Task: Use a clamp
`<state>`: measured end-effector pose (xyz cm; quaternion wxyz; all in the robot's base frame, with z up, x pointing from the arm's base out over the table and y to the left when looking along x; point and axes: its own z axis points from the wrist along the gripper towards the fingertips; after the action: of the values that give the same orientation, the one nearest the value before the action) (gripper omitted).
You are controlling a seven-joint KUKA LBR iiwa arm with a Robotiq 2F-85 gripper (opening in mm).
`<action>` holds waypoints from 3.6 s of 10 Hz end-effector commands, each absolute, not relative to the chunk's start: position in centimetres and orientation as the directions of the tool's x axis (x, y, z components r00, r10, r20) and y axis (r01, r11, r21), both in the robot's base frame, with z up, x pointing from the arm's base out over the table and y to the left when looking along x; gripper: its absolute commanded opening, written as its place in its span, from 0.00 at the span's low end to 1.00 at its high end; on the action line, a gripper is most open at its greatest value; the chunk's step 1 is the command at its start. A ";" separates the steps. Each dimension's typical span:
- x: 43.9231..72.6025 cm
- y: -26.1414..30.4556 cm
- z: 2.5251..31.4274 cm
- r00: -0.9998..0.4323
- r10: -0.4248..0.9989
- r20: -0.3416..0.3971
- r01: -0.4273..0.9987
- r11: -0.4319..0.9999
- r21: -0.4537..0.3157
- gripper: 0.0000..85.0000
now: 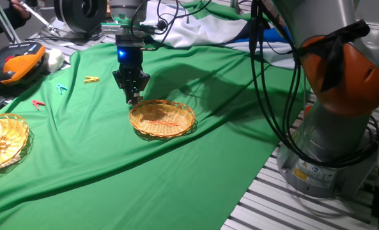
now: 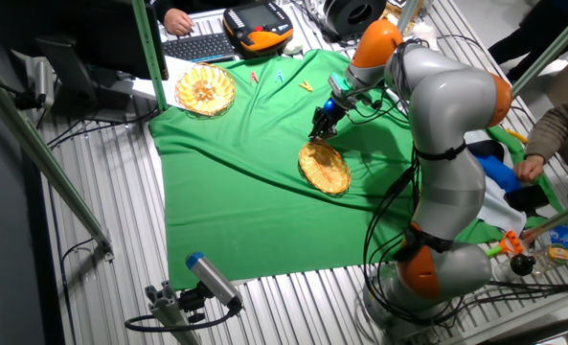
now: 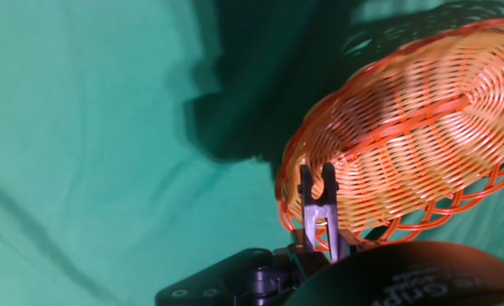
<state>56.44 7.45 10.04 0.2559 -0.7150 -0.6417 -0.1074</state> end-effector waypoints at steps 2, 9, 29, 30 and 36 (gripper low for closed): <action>56.4 7.5 10.0 0.097 0.861 0.500 0.978 0.011 -0.208 0.00; 57.4 10.0 10.4 0.148 0.853 0.501 0.972 -0.031 -0.233 0.00; 57.3 11.6 7.4 0.163 0.818 0.552 0.963 -0.010 -0.269 0.00; 57.3 11.6 7.4 0.163 0.818 0.552 0.964 -0.012 -0.267 0.00; 57.6 11.5 7.6 0.159 0.831 0.534 0.957 0.004 -0.290 0.40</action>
<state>57.64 11.50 7.59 0.3030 -0.6988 -0.6398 -0.1026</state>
